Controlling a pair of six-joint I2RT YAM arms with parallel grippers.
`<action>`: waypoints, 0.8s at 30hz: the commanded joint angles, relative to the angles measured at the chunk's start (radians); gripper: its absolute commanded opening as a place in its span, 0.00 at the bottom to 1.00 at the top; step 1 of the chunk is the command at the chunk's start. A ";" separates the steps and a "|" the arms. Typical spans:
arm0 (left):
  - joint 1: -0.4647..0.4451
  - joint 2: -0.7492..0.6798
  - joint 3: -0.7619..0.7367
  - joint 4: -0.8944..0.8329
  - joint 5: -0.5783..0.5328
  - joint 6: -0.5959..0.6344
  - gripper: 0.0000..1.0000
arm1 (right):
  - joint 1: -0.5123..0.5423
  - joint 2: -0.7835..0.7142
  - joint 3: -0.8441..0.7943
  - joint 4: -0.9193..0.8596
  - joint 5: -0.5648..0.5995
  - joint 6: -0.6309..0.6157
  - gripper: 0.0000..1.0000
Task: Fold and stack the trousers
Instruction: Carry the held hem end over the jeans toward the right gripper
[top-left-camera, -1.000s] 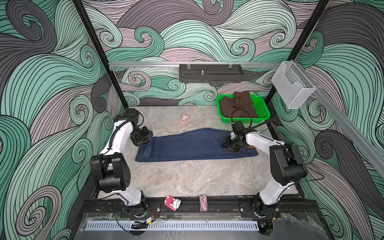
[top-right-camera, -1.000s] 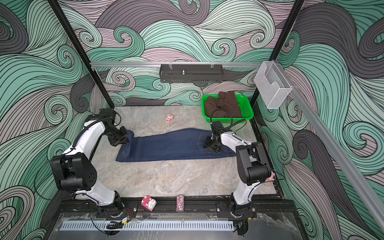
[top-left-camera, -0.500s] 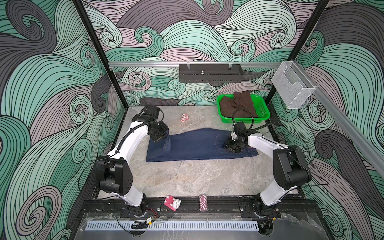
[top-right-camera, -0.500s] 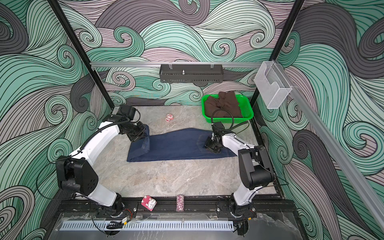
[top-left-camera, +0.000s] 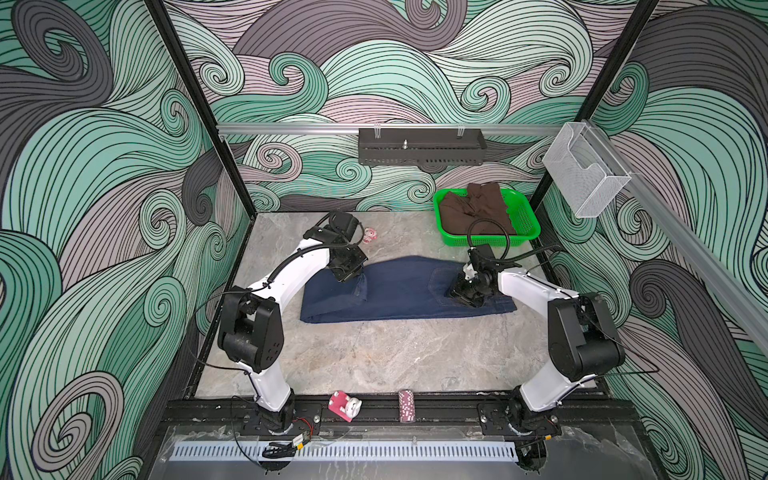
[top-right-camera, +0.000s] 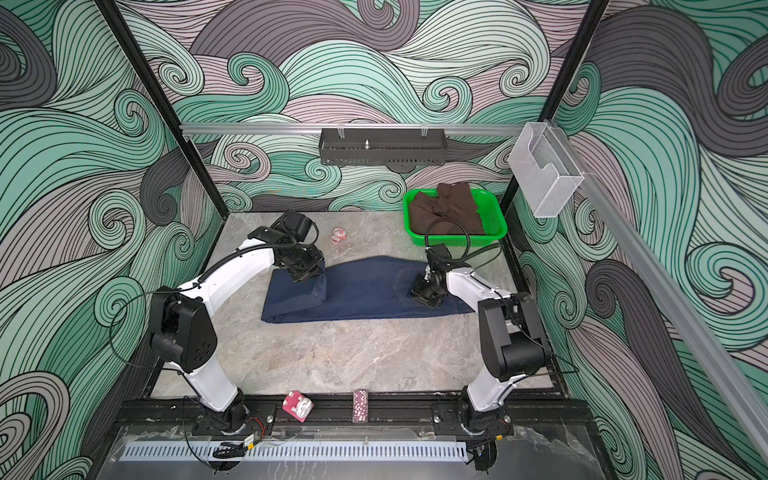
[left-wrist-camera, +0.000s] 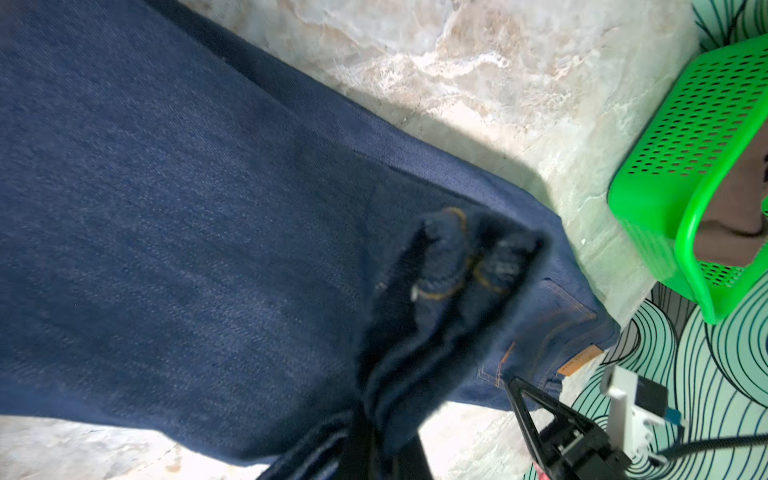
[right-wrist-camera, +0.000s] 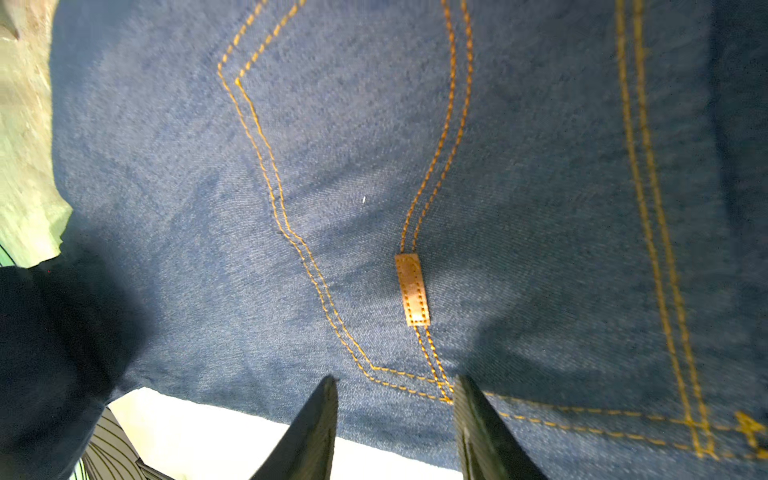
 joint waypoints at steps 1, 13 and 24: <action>-0.025 0.034 0.043 0.044 -0.045 -0.062 0.00 | -0.008 -0.034 -0.010 -0.022 -0.012 -0.012 0.47; -0.100 0.143 0.103 0.118 -0.068 -0.114 0.00 | -0.033 -0.051 -0.031 -0.026 -0.017 -0.021 0.47; -0.149 0.225 0.135 0.141 -0.065 -0.128 0.00 | -0.057 -0.050 -0.041 -0.024 -0.022 -0.032 0.47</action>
